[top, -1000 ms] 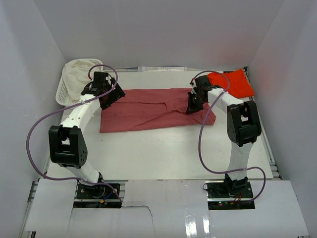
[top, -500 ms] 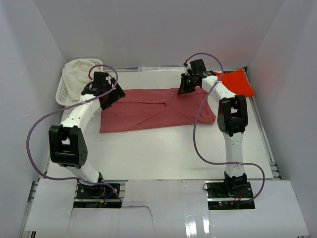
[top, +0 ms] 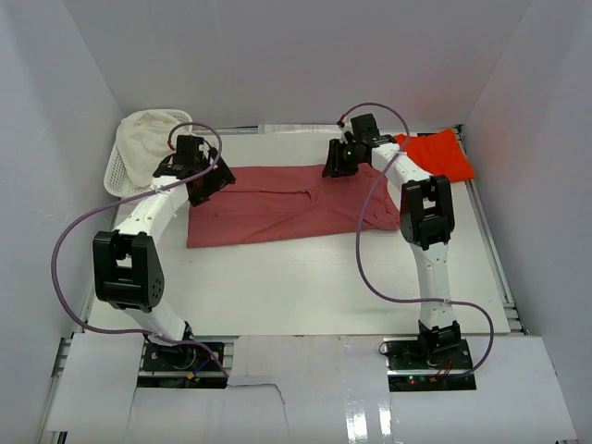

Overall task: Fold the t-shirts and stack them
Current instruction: Fold the other side of the tshirt into a rectangle

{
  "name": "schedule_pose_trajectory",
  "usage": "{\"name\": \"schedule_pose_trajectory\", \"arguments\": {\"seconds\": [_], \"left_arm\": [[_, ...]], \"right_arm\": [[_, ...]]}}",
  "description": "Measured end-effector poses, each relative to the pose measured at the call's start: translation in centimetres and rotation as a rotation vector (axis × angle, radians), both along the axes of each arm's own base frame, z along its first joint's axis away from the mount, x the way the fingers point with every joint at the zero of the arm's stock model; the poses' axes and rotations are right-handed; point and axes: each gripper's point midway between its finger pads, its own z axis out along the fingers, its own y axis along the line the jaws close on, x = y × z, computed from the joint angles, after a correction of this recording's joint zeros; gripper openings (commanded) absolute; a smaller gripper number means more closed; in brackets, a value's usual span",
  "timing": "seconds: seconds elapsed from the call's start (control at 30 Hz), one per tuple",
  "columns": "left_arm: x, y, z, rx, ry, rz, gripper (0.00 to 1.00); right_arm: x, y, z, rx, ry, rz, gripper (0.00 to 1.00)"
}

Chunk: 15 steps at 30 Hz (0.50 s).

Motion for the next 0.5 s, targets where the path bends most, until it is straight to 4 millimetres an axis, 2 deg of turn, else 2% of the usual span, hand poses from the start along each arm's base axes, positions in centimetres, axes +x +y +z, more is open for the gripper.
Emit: {"name": "schedule_pose_trajectory", "arguments": {"seconds": [0.1,0.2,0.37,0.43,0.5], "left_arm": [[0.0,-0.2,-0.4,-0.001,0.011,-0.014,0.98],[0.1,-1.0,-0.8,-0.026,0.024,-0.059,0.98],[0.3,-3.1,-0.9,-0.086,0.03,-0.162,0.98],[0.2,-3.6,-1.0,-0.098,0.033,-0.186,0.98],[-0.1,-4.1,-1.2,-0.11,0.039,-0.201,0.98]], "right_arm": [[-0.6,-0.6,0.3,-0.019,-0.006,-0.011,0.45],[-2.0,-1.5,1.6,-0.042,-0.021,-0.024,0.45],[-6.5,-4.4,5.1,-0.101,-0.061,-0.062,0.46],[-8.6,-5.9,5.8,-0.125,-0.069,-0.087,0.47],[-10.6,-7.7,5.8,-0.147,-0.053,-0.117,0.47]]}}
